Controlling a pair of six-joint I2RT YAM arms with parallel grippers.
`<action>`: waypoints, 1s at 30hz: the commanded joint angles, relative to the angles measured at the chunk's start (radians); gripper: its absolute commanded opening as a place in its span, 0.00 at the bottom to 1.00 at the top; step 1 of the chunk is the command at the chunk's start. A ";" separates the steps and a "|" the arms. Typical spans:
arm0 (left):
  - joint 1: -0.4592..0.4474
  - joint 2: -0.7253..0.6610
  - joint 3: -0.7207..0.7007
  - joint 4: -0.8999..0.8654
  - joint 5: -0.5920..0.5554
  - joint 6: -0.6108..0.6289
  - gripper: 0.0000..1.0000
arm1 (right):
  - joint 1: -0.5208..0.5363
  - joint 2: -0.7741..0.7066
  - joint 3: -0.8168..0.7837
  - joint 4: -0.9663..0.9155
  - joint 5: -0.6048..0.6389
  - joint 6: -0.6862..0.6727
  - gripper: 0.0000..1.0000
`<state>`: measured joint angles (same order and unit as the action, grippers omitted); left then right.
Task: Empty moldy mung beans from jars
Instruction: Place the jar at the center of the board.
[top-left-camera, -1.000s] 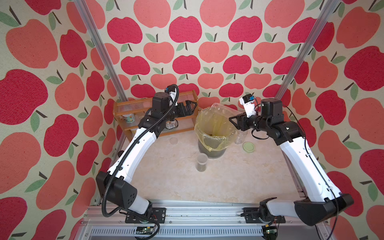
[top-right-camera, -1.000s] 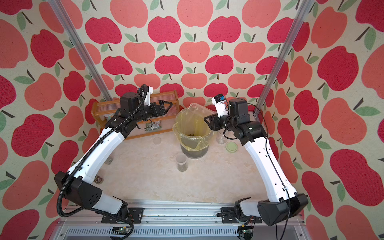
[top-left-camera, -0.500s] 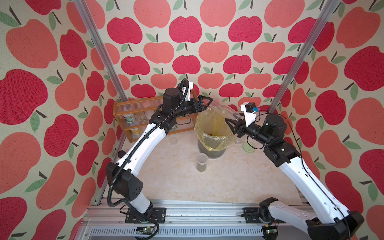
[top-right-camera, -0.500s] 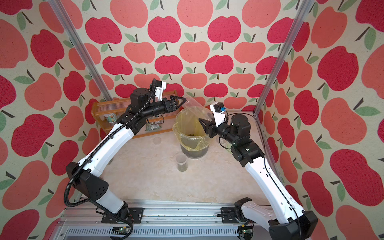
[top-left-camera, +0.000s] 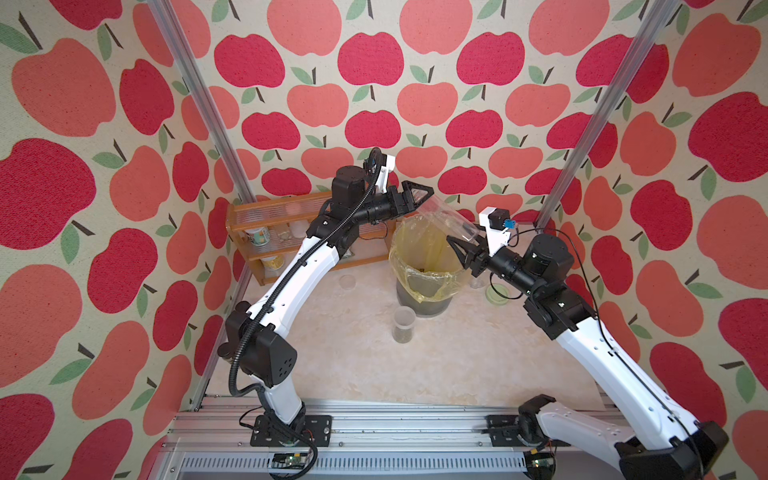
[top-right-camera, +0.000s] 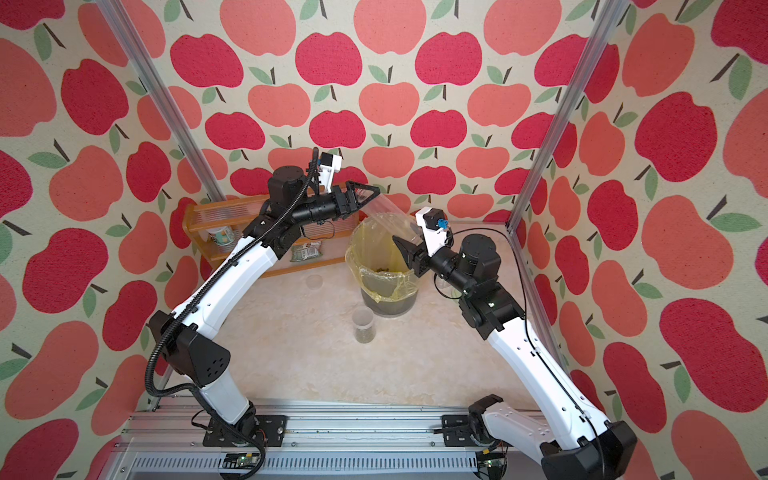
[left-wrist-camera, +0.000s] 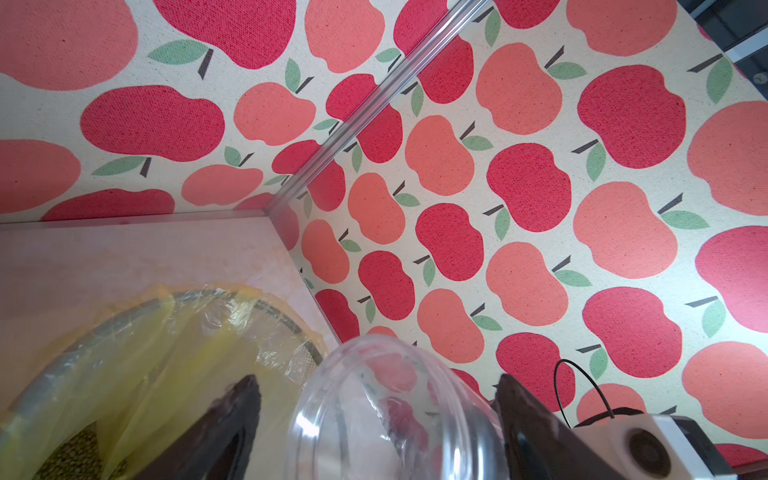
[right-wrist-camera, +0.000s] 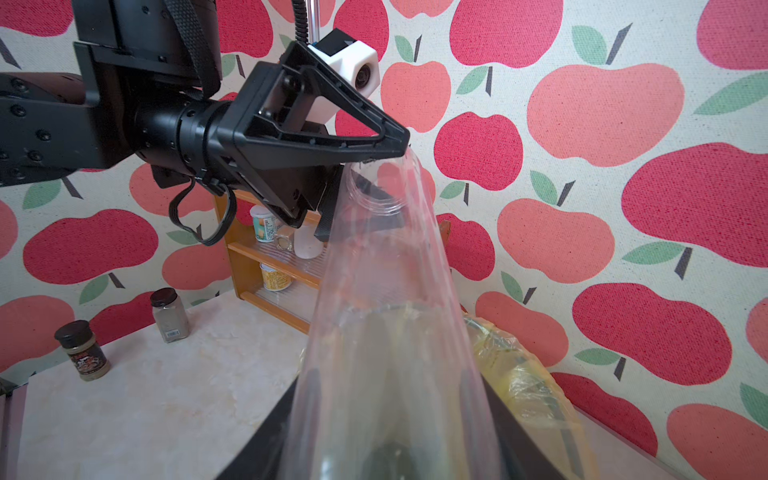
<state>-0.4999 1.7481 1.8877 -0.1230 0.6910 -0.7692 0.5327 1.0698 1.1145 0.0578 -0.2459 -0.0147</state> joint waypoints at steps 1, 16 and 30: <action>-0.017 0.032 0.047 -0.018 0.049 -0.001 0.87 | 0.016 0.009 -0.002 0.102 -0.018 -0.028 0.37; -0.017 0.037 0.082 -0.039 0.065 0.033 0.65 | 0.028 0.086 0.003 0.166 0.021 -0.057 0.38; -0.006 0.006 0.078 -0.103 0.053 0.117 0.51 | 0.028 0.107 0.000 0.185 0.065 -0.050 0.63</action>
<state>-0.4946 1.7779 1.9625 -0.1425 0.7311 -0.7536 0.5632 1.1767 1.1069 0.1604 -0.2527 -0.0711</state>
